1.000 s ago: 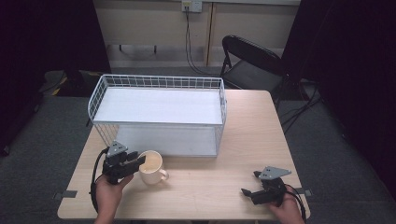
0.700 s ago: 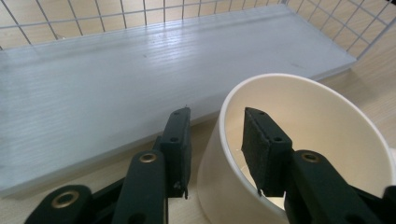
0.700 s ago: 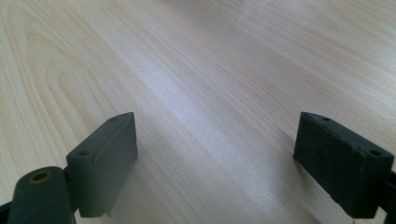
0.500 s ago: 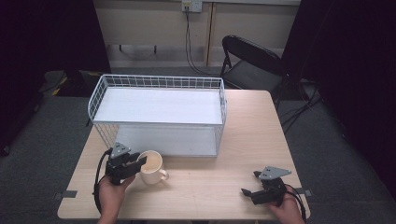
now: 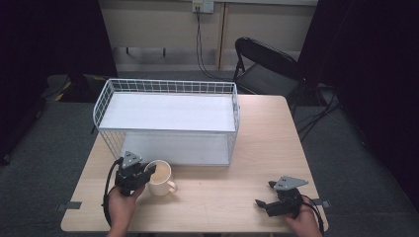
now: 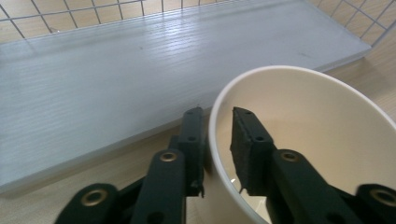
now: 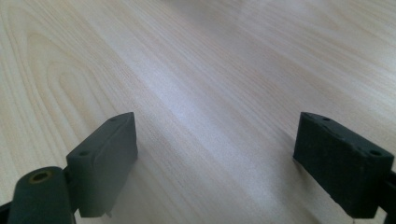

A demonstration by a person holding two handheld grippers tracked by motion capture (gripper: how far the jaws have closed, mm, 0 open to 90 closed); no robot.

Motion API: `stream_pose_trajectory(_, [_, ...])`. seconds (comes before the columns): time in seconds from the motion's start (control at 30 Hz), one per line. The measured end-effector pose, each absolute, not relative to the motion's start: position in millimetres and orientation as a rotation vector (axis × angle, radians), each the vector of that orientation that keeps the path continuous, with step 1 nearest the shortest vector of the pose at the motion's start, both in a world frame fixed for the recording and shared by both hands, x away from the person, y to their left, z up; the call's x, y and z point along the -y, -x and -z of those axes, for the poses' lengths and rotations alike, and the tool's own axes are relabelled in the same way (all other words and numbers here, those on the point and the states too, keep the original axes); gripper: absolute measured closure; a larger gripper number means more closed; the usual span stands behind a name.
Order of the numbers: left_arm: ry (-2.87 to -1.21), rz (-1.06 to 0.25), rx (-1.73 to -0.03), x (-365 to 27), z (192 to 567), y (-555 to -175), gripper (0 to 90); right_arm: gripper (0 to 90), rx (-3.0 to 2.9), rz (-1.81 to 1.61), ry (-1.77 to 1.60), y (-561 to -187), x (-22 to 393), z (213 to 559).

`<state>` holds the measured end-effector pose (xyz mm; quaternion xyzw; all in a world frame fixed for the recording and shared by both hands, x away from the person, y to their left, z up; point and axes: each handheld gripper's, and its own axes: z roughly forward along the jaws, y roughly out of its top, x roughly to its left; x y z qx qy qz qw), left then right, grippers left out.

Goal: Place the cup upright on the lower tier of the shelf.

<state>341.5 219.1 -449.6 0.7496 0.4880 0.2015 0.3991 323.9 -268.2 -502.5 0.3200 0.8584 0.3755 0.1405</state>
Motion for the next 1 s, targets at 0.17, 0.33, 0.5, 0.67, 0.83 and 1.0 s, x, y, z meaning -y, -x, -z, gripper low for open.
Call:
stream_pose_trajectory(0.17, [-1.900, -0.532, -1.235, -218.0, 448.9, -340.7, 77.4, 12.8, -2.479, -1.085, -0.924, -323.9, 268.2, 502.5])
stream_pose_trajectory(0.33, [-1.877, -0.550, -1.245, -221.9, 447.1, -339.5, 81.9, 12.7, -2.479, -1.084, -0.925, -323.9, 268.2, 502.5])
stream_pose_trajectory(0.5, [-1.888, -0.568, -1.264, -224.2, 445.5, -339.6, 82.1, 12.7, -2.479, -1.085, -0.924, -323.9, 268.3, 502.5])
stream_pose_trajectory(0.67, [-1.874, -0.585, -1.263, -224.6, 440.6, -338.2, 82.1, 12.7, -2.480, -1.085, -0.925, -323.8, 268.3, 502.4])
stream_pose_trajectory(0.83, [-1.842, -0.612, -1.283, -228.3, 435.6, -337.7, 82.1, 12.7, -2.480, -1.084, -0.924, -323.8, 268.3, 502.5])
stream_pose_trajectory(1.0, [-1.838, -0.632, -1.294, -230.1, 433.5, -339.6, 82.1, 12.7, -2.480, -1.084, -0.925, -323.8, 268.3, 502.4])
